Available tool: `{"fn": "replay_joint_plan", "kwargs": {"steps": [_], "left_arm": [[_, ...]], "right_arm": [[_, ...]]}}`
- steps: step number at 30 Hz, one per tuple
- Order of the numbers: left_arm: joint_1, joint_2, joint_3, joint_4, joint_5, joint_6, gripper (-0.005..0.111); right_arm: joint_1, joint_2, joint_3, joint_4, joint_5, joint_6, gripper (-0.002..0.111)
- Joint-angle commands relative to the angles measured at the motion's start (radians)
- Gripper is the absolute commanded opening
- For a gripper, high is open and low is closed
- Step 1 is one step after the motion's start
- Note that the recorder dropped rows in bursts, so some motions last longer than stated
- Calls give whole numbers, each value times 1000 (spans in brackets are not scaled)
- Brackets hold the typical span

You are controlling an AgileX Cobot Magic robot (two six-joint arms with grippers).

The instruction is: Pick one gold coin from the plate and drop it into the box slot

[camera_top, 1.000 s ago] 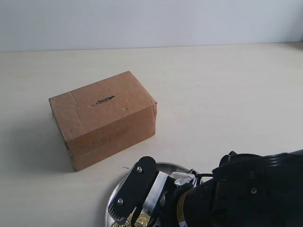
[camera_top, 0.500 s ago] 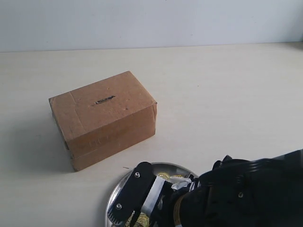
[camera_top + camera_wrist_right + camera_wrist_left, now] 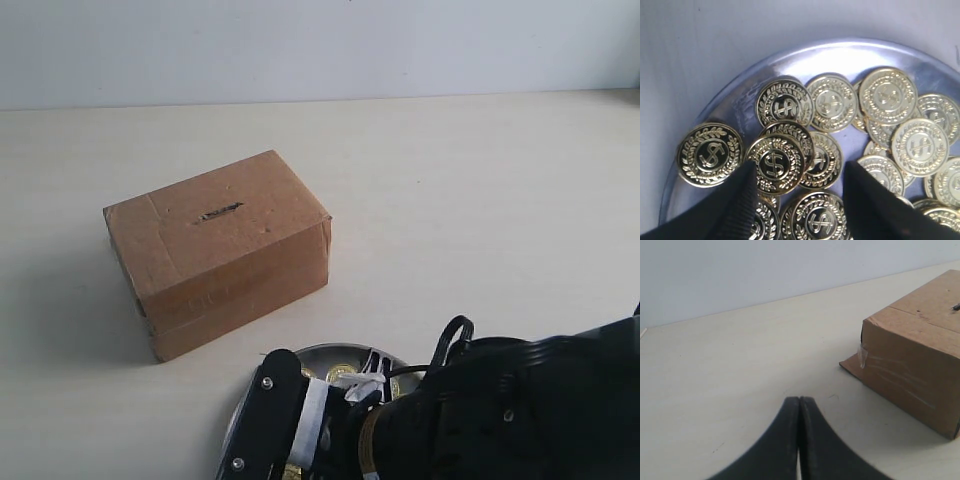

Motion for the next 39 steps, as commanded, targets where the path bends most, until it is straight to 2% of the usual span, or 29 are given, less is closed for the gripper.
{"fn": "replay_joint_plan", "kwargs": {"steps": [1,17,39], "left_arm": [[2,-5,2,2,-10,-4,0],[2,-5,2,2,-10,-4,0],[2,-5,2,2,-10,-4,0]], "right_arm": [[1,17,-10,-6,-17,-1,51],[33,46,-13,-6,-65,42,51],[29,69,-31,-6,-6,67,46]]}}
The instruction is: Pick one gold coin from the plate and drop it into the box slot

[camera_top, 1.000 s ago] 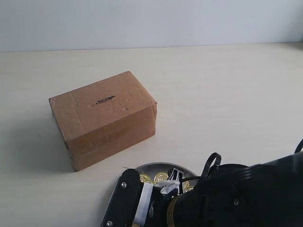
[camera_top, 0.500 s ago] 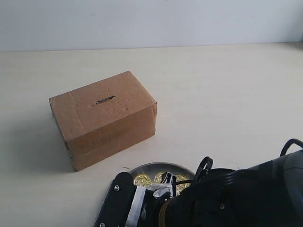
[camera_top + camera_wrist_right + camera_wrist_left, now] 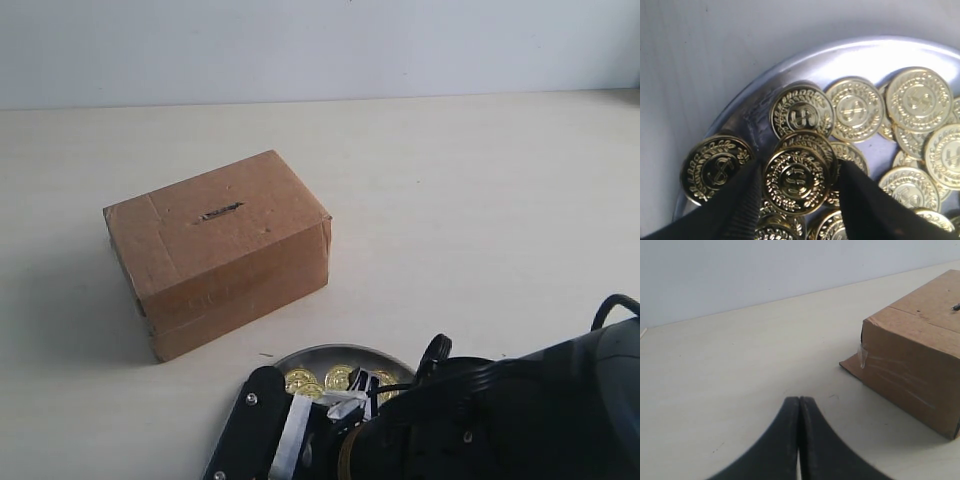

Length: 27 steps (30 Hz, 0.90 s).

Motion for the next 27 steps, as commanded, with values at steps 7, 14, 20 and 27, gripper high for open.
{"fn": "replay_joint_plan", "kwargs": {"steps": [7,14,20,27], "left_arm": [[2,-5,2,2,-10,-4,0],[2,-5,2,2,-10,-4,0],[2,-5,2,2,-10,-4,0],[2,-5,2,2,-10,-4,0]], "right_arm": [[-1,16,-4,-6,11,4,46],[-1,24,-4,-6,4,4,42],[-1,24,-4,-6,4,4,28],[-1,-19,-4,-6,2,4,23]]}}
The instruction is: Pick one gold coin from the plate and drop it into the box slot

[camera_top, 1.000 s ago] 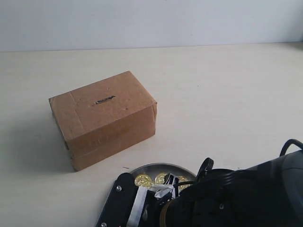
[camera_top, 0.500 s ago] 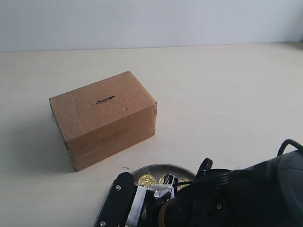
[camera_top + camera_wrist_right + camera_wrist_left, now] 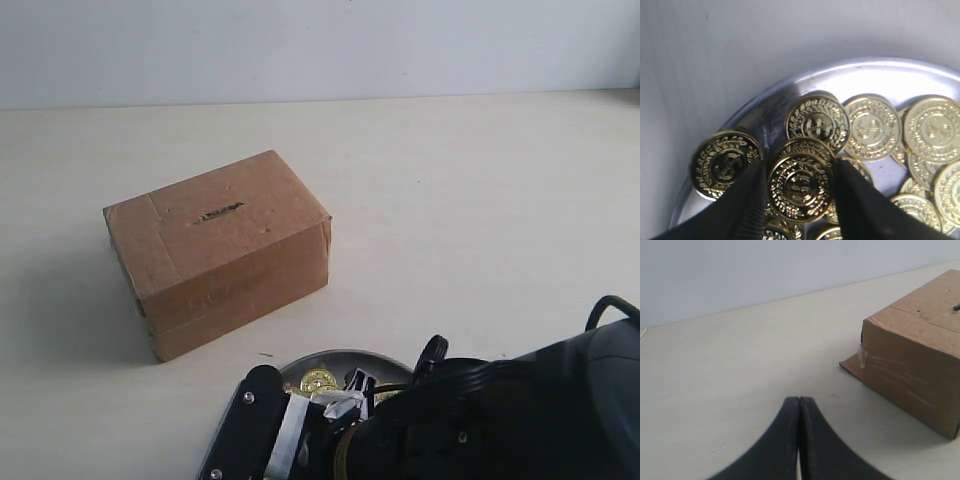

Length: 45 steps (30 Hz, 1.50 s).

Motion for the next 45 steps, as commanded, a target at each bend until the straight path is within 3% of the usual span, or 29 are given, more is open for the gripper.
{"fn": "replay_joint_plan", "kwargs": {"steps": [1,9,22,30,35,40,45], "left_arm": [[2,-5,2,2,-10,-4,0],[2,-5,2,2,-10,-4,0],[2,-5,2,2,-10,-4,0],[2,-5,2,2,-10,-4,0],[2,-5,2,90,-23,217,0],[2,-5,2,-259,-233,228,0],[2,-5,2,-622,-261,228,0]], "right_arm": [[-1,-42,-2,-9,19,-2,23],[-1,-166,-2,-11,78,-8,23],[1,-513,-2,-13,339,-40,23],[1,-563,-2,-13,343,-55,23],[1,-563,-2,-5,343,-55,23],[1,-563,-2,-5,343,-55,23],[1,-563,-2,-5,343,-55,23]]}}
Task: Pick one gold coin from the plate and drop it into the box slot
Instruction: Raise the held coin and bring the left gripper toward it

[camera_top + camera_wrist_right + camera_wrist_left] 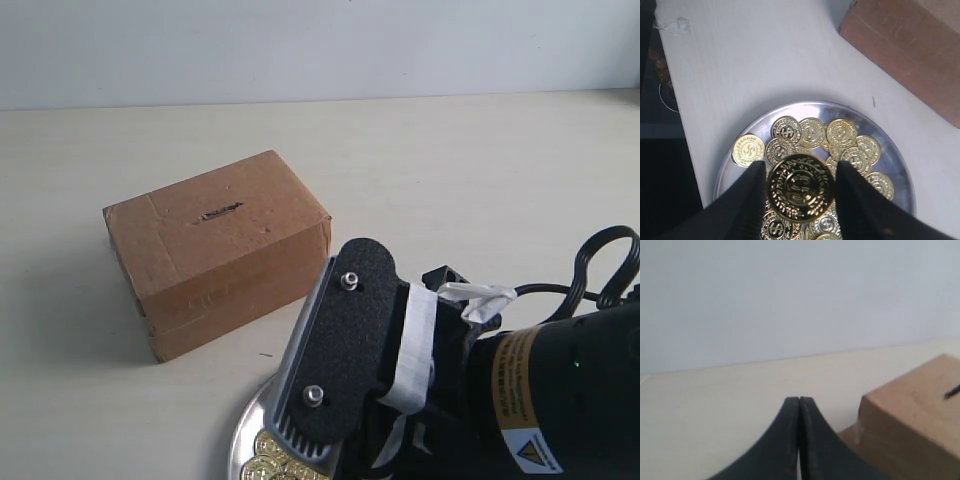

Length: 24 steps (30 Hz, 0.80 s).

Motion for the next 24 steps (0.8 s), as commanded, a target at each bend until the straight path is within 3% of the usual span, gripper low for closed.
{"fn": "replay_joint_plan", "kwargs": {"steps": [1,2,4,7,11,15,19,24], "left_arm": [[2,-5,0,-334,-49,-3,0],[2,-5,0,-570,-66,-102,0],[2,-5,0,-696,-44,-173,0],[2,-5,0,-771,34,-184,0],[2,93,-30,-785,240,-184,0],[2,294,-92,-759,321,-134,0],[2,520,-184,-714,408,-48,0],[2,893,-376,-706,627,134,0]], "right_arm": [[1,-6,-2,-2,-1,-11,23],[1,-6,-2,-4,-1,-11,23],[1,-6,-2,-7,-3,-11,23],[1,-6,-2,-11,-7,-11,23],[1,-6,-2,-18,-7,-11,23],[1,-6,-2,-41,-5,-11,23],[1,-6,-2,-56,-7,-11,23],[1,-6,-2,-55,-5,-11,23]]}}
